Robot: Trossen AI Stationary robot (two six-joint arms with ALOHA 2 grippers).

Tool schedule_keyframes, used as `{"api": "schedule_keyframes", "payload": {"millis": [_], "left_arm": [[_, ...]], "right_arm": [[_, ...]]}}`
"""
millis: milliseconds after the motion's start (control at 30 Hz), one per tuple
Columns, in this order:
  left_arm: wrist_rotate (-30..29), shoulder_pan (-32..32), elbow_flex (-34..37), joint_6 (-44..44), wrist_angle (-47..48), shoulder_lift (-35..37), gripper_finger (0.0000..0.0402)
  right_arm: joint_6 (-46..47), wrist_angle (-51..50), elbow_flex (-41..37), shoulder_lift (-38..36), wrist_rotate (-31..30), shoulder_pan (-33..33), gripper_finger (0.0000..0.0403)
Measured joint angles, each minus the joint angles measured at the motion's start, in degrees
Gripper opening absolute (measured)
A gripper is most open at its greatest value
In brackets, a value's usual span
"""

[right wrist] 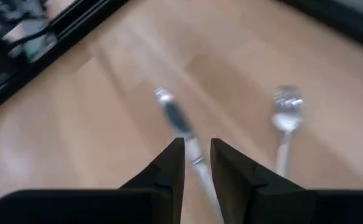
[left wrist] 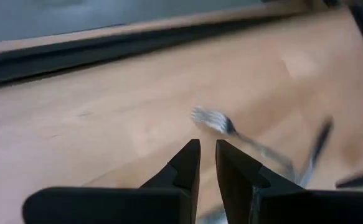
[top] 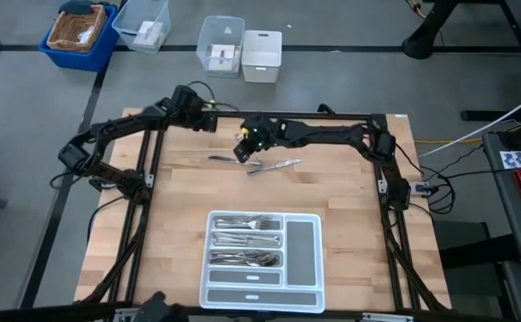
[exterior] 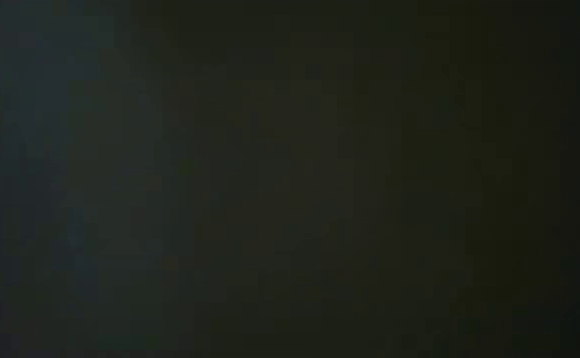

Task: Sort silverware
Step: Put the silver knife into the middle section of the white silverware tray

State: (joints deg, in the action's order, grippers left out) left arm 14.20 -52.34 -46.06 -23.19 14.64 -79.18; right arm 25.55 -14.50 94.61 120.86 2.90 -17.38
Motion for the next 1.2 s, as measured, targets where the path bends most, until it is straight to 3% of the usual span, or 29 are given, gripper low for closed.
{"api": "schedule_keyframes", "payload": {"millis": [233,367,500,633,800,1200], "left_arm": [[3.2,6.8,0.0,29.1,2.3,0.0,0.0040],[3.3,10.8,0.0,38.5,2.5,0.0,0.0040],[3.3,13.7,0.0,38.6,2.3,-1.3,0.0054],[3.2,16.5,0.0,37.0,2.0,-4.7,0.0097],[3.2,20.4,0.0,43.7,-3.2,-9.3,0.0133],[0.0,23.6,0.0,47.3,-11.2,-20.2,0.0119]], "right_arm": [[1.4,-2.5,0.0,-0.9,9.3,0.9,0.0078],[1.1,-8.6,0.0,-3.5,8.9,0.8,0.0078],[-1.2,-14.5,0.0,-7.0,5.7,0.8,0.0078],[-2.2,-19.0,0.0,-10.4,2.9,0.9,0.0078],[-3.3,-23.4,0.0,-14.4,1.4,0.9,0.0078],[-3.4,-29.3,0.0,-21.9,0.1,0.9,0.0078]]}}
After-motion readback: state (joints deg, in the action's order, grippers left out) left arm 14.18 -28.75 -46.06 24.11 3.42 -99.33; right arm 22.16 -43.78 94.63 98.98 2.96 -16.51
